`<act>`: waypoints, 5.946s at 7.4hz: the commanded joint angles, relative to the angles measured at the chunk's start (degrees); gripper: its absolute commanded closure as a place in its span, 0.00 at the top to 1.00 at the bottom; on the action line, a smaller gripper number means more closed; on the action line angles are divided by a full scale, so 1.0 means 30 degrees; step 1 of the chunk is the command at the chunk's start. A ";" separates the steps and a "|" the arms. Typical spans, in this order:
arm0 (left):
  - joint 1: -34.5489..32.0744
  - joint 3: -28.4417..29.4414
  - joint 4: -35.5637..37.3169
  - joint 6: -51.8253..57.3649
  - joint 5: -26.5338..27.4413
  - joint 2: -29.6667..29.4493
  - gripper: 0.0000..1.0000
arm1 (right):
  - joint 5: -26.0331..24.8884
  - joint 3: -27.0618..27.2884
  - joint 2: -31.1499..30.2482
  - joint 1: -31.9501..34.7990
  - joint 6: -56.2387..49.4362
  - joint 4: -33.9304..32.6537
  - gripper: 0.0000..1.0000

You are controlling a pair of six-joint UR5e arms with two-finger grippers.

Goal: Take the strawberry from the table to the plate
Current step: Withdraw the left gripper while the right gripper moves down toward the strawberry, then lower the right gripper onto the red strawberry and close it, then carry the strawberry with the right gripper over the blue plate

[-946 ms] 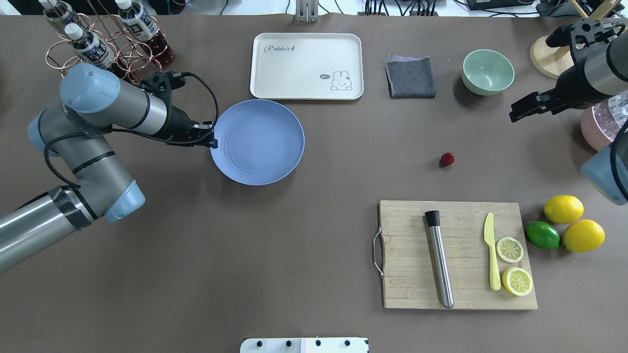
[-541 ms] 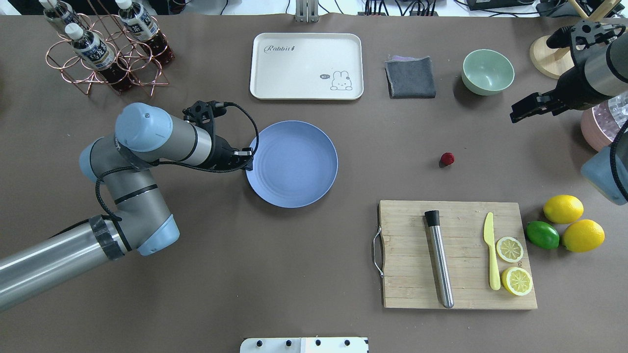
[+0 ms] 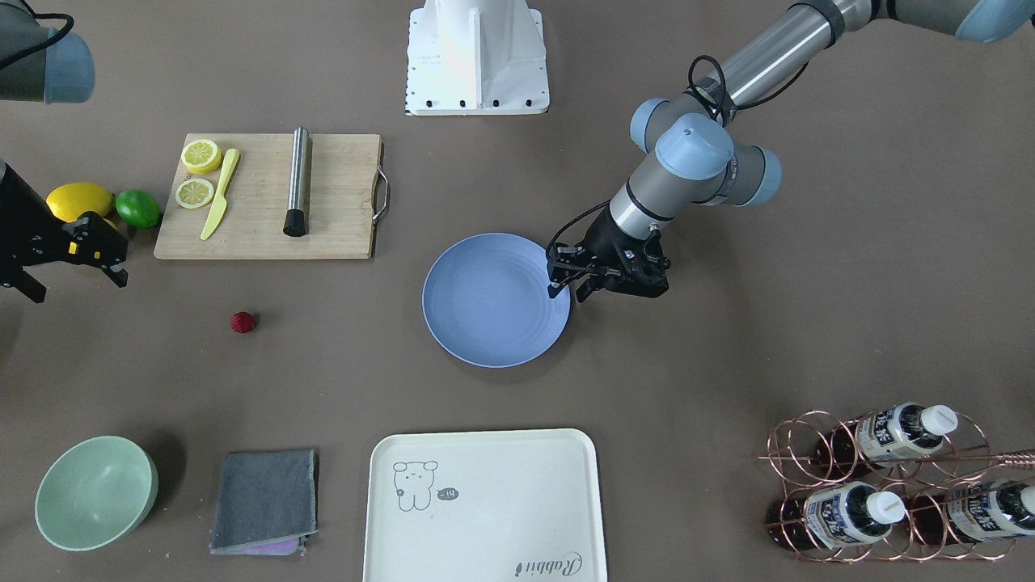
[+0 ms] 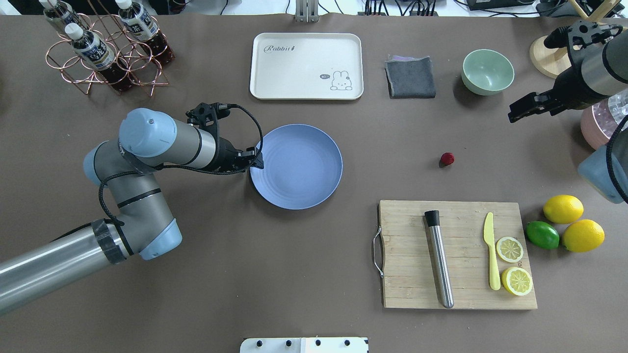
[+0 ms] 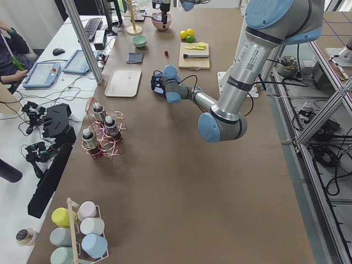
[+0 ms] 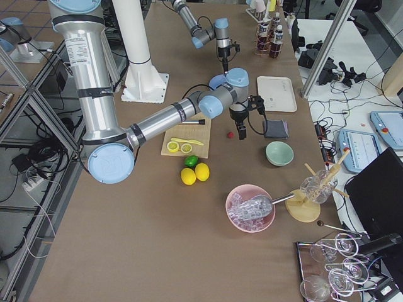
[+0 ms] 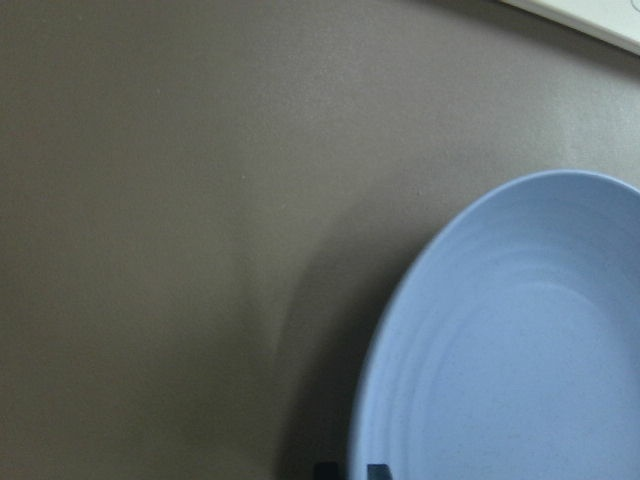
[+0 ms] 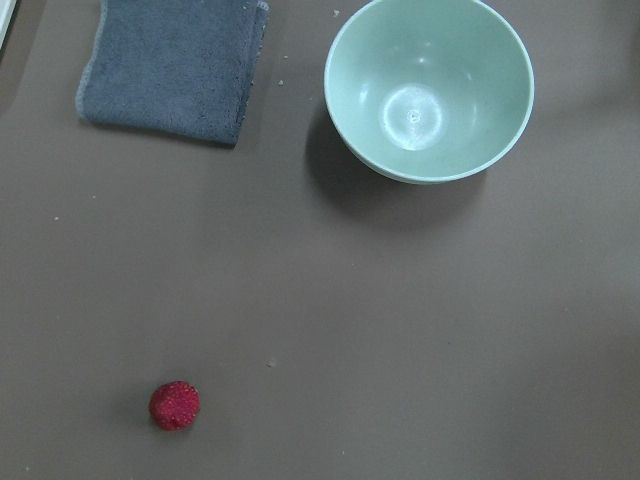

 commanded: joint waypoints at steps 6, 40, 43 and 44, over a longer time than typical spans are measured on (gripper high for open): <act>-1.0471 -0.3515 0.0316 1.1573 -0.8875 0.9674 0.98 | -0.1284 -0.0248 0.1278 -0.2354 0.2489 0.0030 1.00; -1.8724 -0.2959 0.9899 2.4436 -0.9621 1.0946 0.98 | -0.7674 -1.1646 1.4964 -1.0677 1.5263 0.0176 0.00; -1.8725 -0.3017 0.9899 2.4436 -0.9621 1.0949 0.98 | -0.7908 -1.1646 1.4495 -1.1323 1.5264 0.0205 0.00; -1.8725 -0.3046 0.9870 2.4436 -0.9621 1.0949 0.98 | -0.7910 -1.1646 1.4465 -1.1295 1.5176 0.0205 0.00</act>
